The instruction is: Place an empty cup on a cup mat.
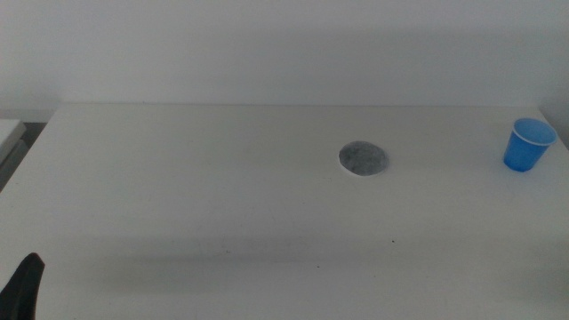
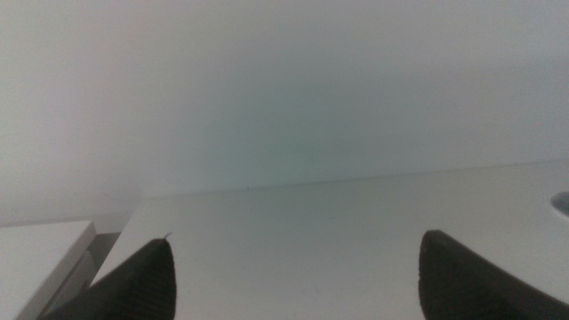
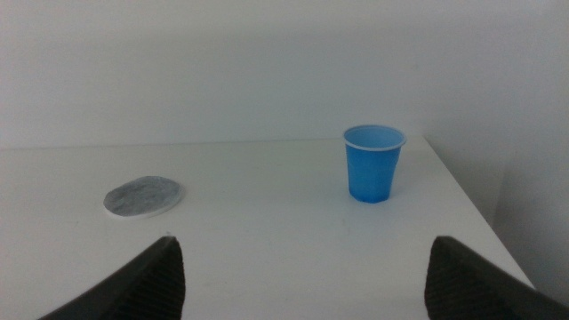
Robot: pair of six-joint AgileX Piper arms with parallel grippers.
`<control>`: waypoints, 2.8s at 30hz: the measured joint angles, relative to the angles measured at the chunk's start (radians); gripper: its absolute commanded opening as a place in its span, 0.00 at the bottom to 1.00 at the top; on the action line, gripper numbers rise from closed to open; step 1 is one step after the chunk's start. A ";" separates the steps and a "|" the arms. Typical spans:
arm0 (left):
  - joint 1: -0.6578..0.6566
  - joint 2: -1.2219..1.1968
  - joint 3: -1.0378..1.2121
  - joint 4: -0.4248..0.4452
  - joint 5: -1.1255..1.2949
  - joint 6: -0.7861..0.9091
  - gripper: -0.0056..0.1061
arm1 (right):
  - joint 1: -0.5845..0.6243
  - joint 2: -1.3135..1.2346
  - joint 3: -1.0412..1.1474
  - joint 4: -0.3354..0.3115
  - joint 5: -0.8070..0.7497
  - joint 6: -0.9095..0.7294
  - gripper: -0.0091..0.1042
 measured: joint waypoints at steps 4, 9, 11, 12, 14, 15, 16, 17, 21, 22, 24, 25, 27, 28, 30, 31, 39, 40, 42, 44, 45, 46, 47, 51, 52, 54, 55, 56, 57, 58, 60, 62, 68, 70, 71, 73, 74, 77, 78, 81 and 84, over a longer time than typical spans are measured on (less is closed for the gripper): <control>0.000 0.000 0.000 0.000 0.000 0.000 0.89 | 0.000 0.000 -0.018 0.009 0.012 0.006 0.90; 0.000 0.000 0.000 0.000 0.000 0.000 0.89 | 0.000 0.121 -0.153 0.013 0.012 0.011 0.90; 0.000 0.000 0.000 0.000 0.000 0.000 0.89 | 0.000 0.205 -0.224 0.014 0.028 0.011 0.90; 0.000 0.000 0.000 0.000 0.000 0.000 0.89 | 0.000 0.256 -0.271 0.014 0.048 0.011 0.90; 0.000 0.000 0.000 0.000 0.000 0.000 0.89 | 0.000 0.352 -0.370 0.014 0.115 0.011 0.90; 0.000 0.000 0.000 0.000 0.000 0.000 0.89 | 0.000 0.405 -0.431 0.017 0.165 0.013 0.90; 0.000 0.000 0.000 0.000 0.000 0.000 0.89 | 0.000 0.457 -0.494 0.021 0.220 0.018 0.90; 0.000 0.000 0.000 0.000 0.000 0.000 0.89 | 0.000 0.507 -0.555 0.031 0.277 0.021 0.90; 0.000 0.000 0.000 0.000 0.000 0.000 0.89 | 0.000 0.660 -0.741 0.036 0.428 0.030 0.90; 0.000 0.000 0.000 0.000 0.000 0.000 0.89 | 0.000 0.684 -0.767 0.036 0.437 0.030 0.90; 0.000 0.000 0.000 0.000 0.000 0.000 0.89 | 0.000 0.729 -0.811 0.040 0.426 0.038 0.90; 0.000 0.000 0.000 0.000 0.000 0.000 0.89 | 0.000 0.745 -0.822 0.040 0.404 0.040 0.90; 0.000 0.000 0.000 0.000 0.000 0.000 0.89 | 0.000 0.766 -0.831 0.040 0.339 0.042 0.90; 0.000 0.000 0.000 0.000 0.000 0.000 0.89 | 0.000 0.774 -0.833 0.042 0.312 0.045 0.90; 0.000 0.000 0.000 0.000 0.000 0.000 0.89 | 0.000 0.777 -0.837 0.046 0.281 0.047 0.90; 0.000 0.000 0.000 0.000 0.000 0.000 0.89 | 0.000 0.777 -0.837 0.048 0.268 0.047 0.90; 0.000 0.000 0.000 0.000 0.000 0.000 0.89 | 0.000 0.817 -0.885 0.052 0.326 0.112 0.90; 0.000 0.000 0.000 0.000 0.000 0.000 0.89 | 0.000 0.839 -0.915 0.031 0.361 0.130 0.90; 0.000 0.000 0.000 0.000 0.000 0.000 0.89 | 0.000 0.895 -0.985 -0.008 0.441 0.164 0.90; 0.000 0.000 0.000 0.000 0.000 0.000 0.89 | 0.000 0.968 -1.068 -0.052 0.541 0.188 0.90; 0.000 0.000 0.000 0.000 0.000 0.000 0.89 | 0.000 1.015 -1.117 -0.074 0.593 0.193 0.90; 0.000 0.000 0.000 0.000 0.000 0.000 0.89 | 0.000 1.065 -1.167 -0.091 0.645 0.193 0.90; 0.000 0.000 0.000 0.000 0.000 0.000 0.89 | 0.000 1.117 -1.216 -0.107 0.683 0.193 0.90; 0.000 0.000 0.000 0.000 0.000 0.000 0.89 | -0.003 1.309 -1.388 -0.132 0.794 0.181 0.90; 0.000 0.000 0.000 0.000 0.000 0.000 0.89 | -0.010 1.357 -1.431 -0.132 0.810 0.178 0.90; 0.000 0.000 0.000 0.000 0.000 0.000 0.89 | -0.034 1.443 -1.505 -0.129 0.828 0.171 0.90; 0.000 0.000 0.000 0.000 0.000 0.000 0.89 | -0.050 1.489 -1.544 -0.123 0.835 0.168 0.90; 0.000 0.000 0.000 0.000 0.000 0.000 0.89 | -0.065 1.534 -1.574 -0.112 0.842 0.160 0.90; 0.000 0.000 0.000 0.000 0.000 0.000 0.89 | -0.084 1.578 -1.610 -0.096 0.847 0.149 0.90; 0.000 0.000 0.000 0.000 0.000 0.000 0.89 | -0.105 1.620 -1.644 -0.078 0.852 0.137 0.90; 0.000 0.000 0.000 0.000 0.000 0.000 0.89 | -0.141 1.693 -1.702 -0.043 0.859 0.118 0.90; 0.000 0.000 0.000 0.000 0.000 0.000 0.89 | -0.177 1.764 -1.744 -0.010 0.859 0.103 0.90; 0.000 0.000 0.000 0.000 0.000 0.000 0.89 | -0.229 1.965 -1.806 0.044 0.848 0.066 0.90; 0.000 0.000 0.000 0.000 0.000 0.000 0.89 | -0.231 2.020 -1.806 0.047 0.826 0.059 0.90; 0.000 0.000 0.000 0.000 0.000 0.000 0.89 | -0.231 2.040 -1.806 0.052 0.813 0.059 0.90; 0.000 0.000 0.000 0.000 0.000 0.000 0.89 | -0.231 2.088 -1.808 0.061 0.782 0.057 0.89; 0.000 0.000 0.000 0.000 0.000 0.000 0.89 | -0.231 2.105 -1.810 0.061 0.768 0.055 0.88; 0.000 0.000 0.000 0.000 0.000 0.000 0.89 | -0.231 2.161 -1.812 0.063 0.741 0.055 0.69; 0.000 0.000 0.000 0.000 0.000 0.000 0.89 | -0.231 2.176 -1.812 0.063 0.730 0.051 0.56; 0.000 0.000 0.000 0.000 0.000 0.000 0.89 | -0.231 2.208 -1.812 0.063 0.694 0.044 0.12; 0.000 0.000 0.000 0.000 0.000 0.000 0.89 | -0.229 2.219 -1.812 0.075 0.672 0.005 0.07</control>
